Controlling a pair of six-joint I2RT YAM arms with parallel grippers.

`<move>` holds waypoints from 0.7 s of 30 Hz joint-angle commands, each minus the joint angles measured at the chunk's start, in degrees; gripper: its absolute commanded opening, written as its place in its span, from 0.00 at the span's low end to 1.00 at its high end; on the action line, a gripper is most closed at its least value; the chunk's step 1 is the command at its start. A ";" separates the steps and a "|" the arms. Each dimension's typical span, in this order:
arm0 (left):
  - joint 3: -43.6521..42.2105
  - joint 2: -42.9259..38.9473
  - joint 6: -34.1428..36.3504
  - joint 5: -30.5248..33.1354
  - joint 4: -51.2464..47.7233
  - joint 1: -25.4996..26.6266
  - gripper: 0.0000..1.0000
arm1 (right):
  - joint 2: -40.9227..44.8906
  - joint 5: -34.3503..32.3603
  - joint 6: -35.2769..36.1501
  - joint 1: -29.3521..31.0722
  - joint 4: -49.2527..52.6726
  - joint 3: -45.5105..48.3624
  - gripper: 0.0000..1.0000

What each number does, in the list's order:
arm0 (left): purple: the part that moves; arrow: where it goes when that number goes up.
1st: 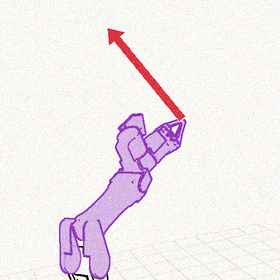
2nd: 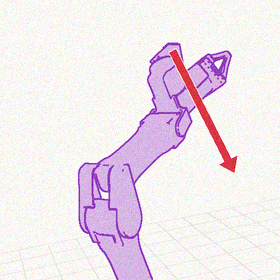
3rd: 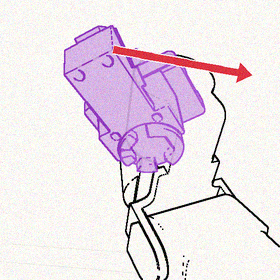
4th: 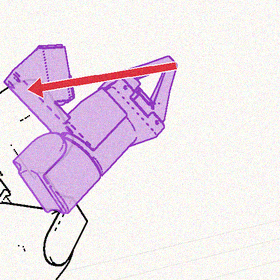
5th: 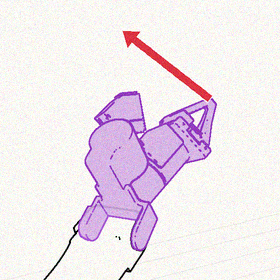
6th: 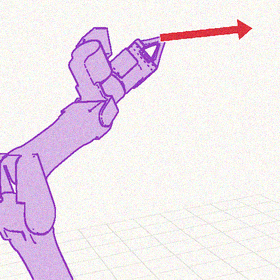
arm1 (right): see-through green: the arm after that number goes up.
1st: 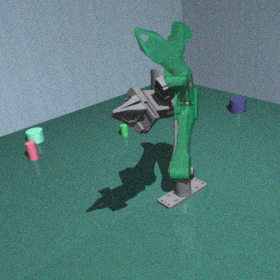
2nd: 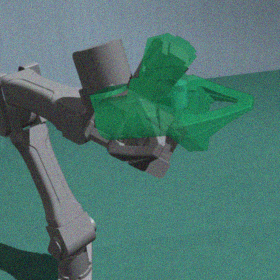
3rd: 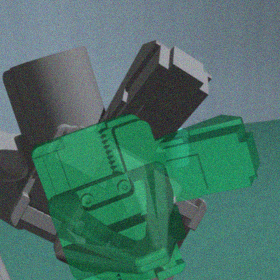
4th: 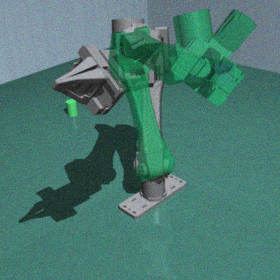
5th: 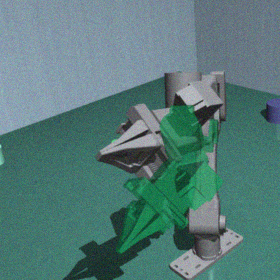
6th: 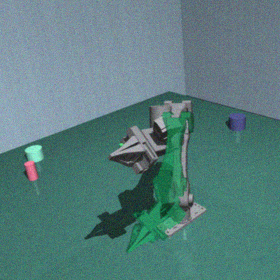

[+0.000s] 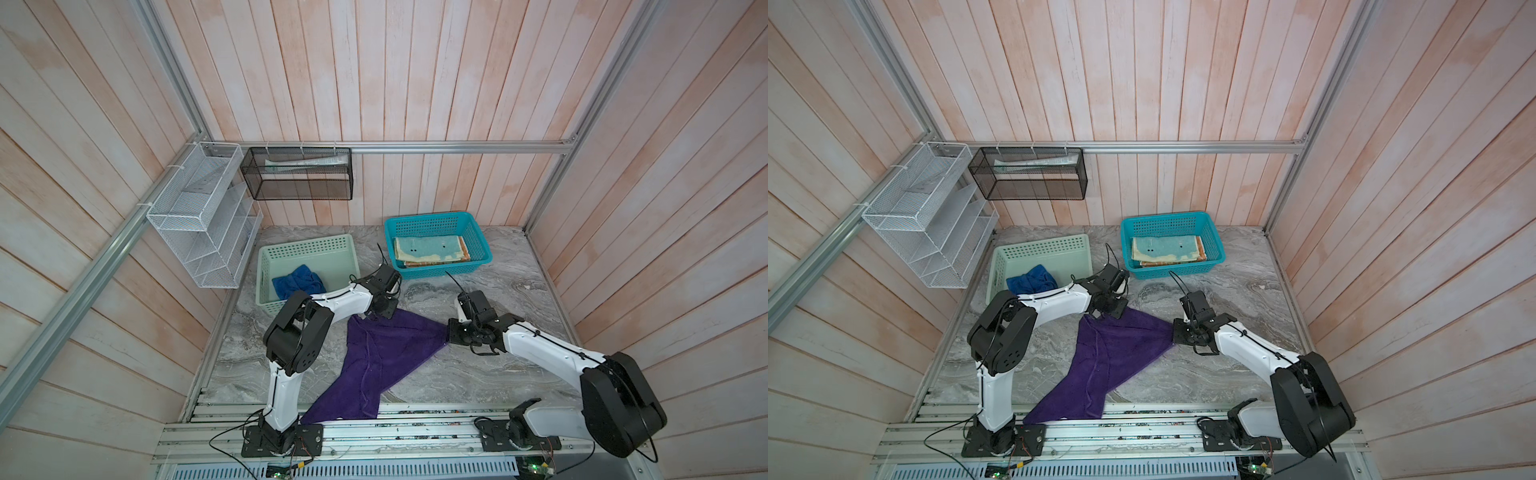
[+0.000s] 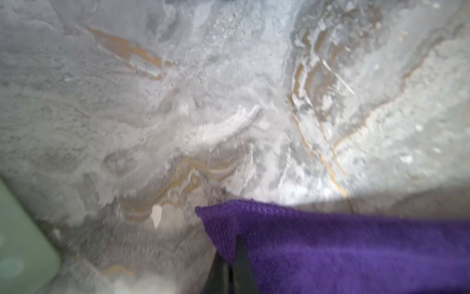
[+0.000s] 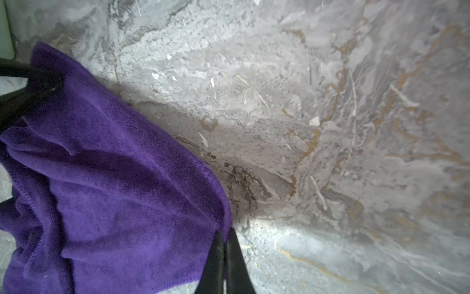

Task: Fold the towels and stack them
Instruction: 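Grasp the two corners of the purple towel farthest from the robot with both grippers, then lift the purple towel high by its corners with both grippers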

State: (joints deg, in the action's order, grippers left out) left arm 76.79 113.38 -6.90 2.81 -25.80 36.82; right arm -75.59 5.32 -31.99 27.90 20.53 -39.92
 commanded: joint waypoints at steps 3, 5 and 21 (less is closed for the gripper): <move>2.66 -13.10 2.07 0.53 -1.06 -0.06 0.00 | 4.71 -6.56 4.80 0.39 7.95 -8.01 0.00; 4.56 -18.77 2.09 0.87 -1.31 0.00 0.00 | 6.77 -9.38 6.86 0.40 11.09 -13.09 0.00; 25.73 -39.42 11.08 2.14 -2.78 11.32 0.00 | 13.61 -18.90 26.38 0.49 26.01 -58.57 0.00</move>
State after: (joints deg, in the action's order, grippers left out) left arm 99.31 73.30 0.23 2.48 -25.78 45.52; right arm -61.47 -11.27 -11.49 28.47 40.27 -93.80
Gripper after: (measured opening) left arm 0.046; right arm 0.046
